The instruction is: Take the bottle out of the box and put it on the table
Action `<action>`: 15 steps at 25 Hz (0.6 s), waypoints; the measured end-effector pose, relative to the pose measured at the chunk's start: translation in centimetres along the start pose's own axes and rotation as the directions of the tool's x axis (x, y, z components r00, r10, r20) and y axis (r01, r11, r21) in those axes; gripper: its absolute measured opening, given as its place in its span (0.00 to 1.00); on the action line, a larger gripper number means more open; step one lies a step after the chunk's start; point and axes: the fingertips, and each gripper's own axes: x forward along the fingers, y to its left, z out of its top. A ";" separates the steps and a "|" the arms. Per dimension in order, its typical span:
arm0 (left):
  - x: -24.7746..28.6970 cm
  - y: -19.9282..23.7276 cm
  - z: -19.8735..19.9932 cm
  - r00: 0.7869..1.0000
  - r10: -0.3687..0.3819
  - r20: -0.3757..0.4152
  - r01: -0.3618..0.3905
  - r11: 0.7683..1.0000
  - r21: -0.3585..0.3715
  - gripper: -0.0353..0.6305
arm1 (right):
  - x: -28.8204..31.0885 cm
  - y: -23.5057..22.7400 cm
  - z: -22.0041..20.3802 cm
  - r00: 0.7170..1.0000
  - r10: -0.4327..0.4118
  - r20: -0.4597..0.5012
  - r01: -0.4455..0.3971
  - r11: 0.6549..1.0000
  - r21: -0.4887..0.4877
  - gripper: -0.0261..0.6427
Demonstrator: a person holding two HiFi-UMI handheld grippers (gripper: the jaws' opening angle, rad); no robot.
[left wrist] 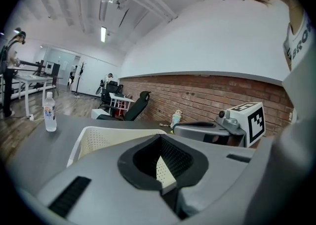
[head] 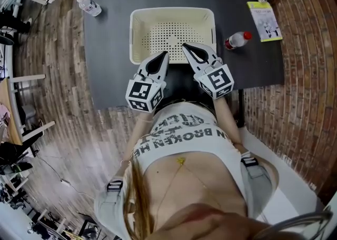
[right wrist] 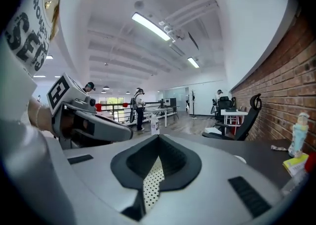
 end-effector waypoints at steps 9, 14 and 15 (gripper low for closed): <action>-1.4 -1.8 5.1 0.989 -0.025 0.149 0.007 0.993 0.122 0.06 | -0.6 1.8 5.2 0.992 0.033 0.124 -0.030 0.999 -0.030 0.05; -2.0 -2.6 6.7 0.980 -0.040 0.193 0.011 0.989 0.150 0.06 | -1.2 2.4 7.0 0.985 0.053 0.164 -0.049 0.998 -0.027 0.05; -2.1 -2.8 6.8 0.980 -0.042 0.195 0.011 0.988 0.157 0.06 | -1.2 2.4 7.0 0.985 0.052 0.164 -0.048 0.999 -0.026 0.05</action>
